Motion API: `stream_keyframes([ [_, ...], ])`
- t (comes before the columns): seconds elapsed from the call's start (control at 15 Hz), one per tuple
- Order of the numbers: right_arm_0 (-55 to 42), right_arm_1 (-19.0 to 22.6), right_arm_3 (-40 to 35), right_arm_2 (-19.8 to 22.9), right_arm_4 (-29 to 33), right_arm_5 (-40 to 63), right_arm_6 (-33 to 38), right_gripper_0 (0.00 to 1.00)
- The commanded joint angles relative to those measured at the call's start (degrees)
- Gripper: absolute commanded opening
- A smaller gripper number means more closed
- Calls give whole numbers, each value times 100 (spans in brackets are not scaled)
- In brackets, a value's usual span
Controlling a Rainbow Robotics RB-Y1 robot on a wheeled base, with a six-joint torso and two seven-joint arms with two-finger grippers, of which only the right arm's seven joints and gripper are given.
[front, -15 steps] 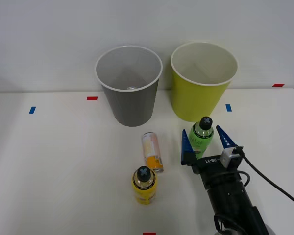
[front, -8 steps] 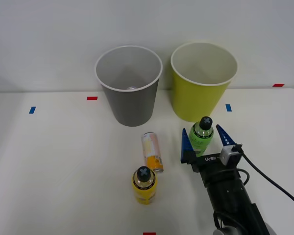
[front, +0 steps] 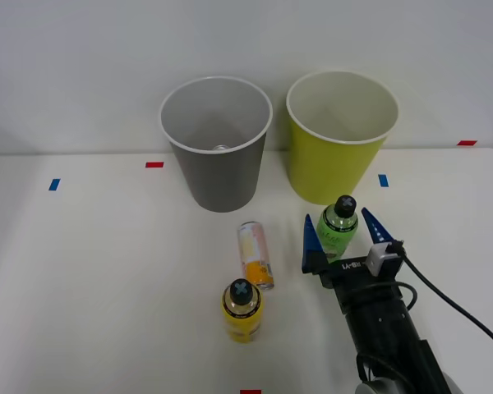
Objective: Put cans in the gray bin, plastic bottles in the light green bin
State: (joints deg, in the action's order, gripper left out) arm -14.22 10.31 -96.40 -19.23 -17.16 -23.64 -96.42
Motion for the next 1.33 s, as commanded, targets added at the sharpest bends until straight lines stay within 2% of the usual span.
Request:
stream_keyframes([
  [0.07, -20, -47, -1, 7, -33, 0, 1, 100],
  [0.6, -55, -55, -1, -2, -42, 0, -43, 100],
  [0.67, -55, -55, -1, 7, -42, 0, -61, 79],
  [0.73, -55, -47, -1, 7, -15, 0, -105, 32],
  [0.8, -55, -47, -1, 16, 81, 0, -123, 6],
  [0.87, -46, -47, -1, 34, 134, 0, -131, 0],
  [1.33, -46, -73, -1, 25, 134, -106, -140, 0],
])
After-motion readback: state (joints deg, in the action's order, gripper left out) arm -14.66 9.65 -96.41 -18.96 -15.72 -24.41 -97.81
